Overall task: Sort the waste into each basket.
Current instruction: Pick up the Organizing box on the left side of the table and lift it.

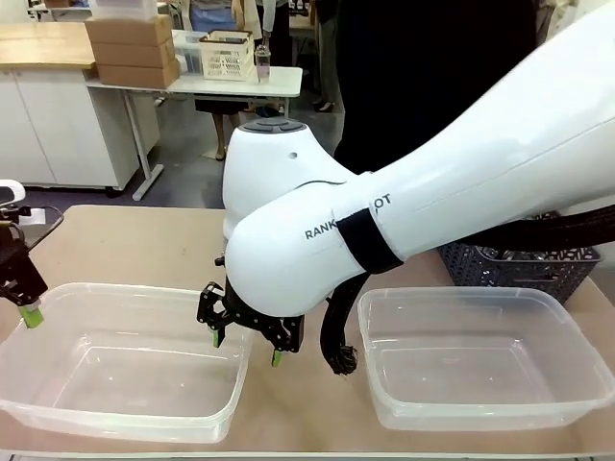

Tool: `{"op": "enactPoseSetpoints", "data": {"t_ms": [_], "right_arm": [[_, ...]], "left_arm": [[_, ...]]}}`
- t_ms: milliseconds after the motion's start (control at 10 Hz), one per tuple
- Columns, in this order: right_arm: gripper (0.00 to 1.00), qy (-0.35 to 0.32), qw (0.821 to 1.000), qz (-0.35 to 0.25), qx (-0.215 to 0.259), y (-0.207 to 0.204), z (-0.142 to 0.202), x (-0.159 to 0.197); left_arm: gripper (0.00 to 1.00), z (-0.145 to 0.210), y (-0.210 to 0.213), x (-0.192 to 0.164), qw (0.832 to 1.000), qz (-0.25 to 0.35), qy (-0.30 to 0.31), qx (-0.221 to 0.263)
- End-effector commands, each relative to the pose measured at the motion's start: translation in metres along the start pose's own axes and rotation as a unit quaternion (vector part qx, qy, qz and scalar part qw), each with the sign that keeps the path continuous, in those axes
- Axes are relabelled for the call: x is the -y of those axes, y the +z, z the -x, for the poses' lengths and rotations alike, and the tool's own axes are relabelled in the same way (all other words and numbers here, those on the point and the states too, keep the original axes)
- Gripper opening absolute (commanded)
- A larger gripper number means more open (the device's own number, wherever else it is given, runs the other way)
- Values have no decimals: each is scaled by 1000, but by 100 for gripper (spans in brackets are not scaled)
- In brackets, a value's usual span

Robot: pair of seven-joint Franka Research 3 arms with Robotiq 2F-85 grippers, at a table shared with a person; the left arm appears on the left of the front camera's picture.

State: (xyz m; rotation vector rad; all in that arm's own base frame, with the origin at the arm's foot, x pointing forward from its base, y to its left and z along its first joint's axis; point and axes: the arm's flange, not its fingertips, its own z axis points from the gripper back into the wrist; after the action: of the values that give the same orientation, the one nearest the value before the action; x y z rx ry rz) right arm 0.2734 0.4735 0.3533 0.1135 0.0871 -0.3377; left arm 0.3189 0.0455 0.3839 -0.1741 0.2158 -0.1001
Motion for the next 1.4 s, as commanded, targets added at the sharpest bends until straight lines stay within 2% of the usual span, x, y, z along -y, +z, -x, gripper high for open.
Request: {"op": "enactPoseSetpoints", "data": {"t_ms": [0,100,200,300,400,600,700,900,1300], "right_arm": [[100,14,1000,7,4,1,-3,-7],[87,22,1000,6,2,0,-2,-6],[40,29,1000,5,-8,0,-2,-4],[27,30,999,3,-10,-1,-2,-4],[0,32,999,1,-10,-1,-2,-3],[0,34,999,-1,-8,-1,-2,-3],[3,33,999,1,-9,-1,-2,-2],[0,30,999,2,-13,-2,-3,0],[0,30,999,0,-15,3,-5,5]], "left_arm": [[100,47,-53,7,1000,-7,-12,-7],[100,46,-55,8,1000,-10,-12,-11],[46,46,-54,9,1000,-11,-14,-12],[43,46,-54,8,1000,-15,-11,-12],[0,46,-54,7,1000,-12,-11,-11],[0,45,-55,7,1000,-14,-9,-10],[17,45,-55,7,1000,-11,-11,-9],[0,47,-54,6,1000,-12,-9,-7],[0,51,-47,8,1000,9,-15,-6]]}}
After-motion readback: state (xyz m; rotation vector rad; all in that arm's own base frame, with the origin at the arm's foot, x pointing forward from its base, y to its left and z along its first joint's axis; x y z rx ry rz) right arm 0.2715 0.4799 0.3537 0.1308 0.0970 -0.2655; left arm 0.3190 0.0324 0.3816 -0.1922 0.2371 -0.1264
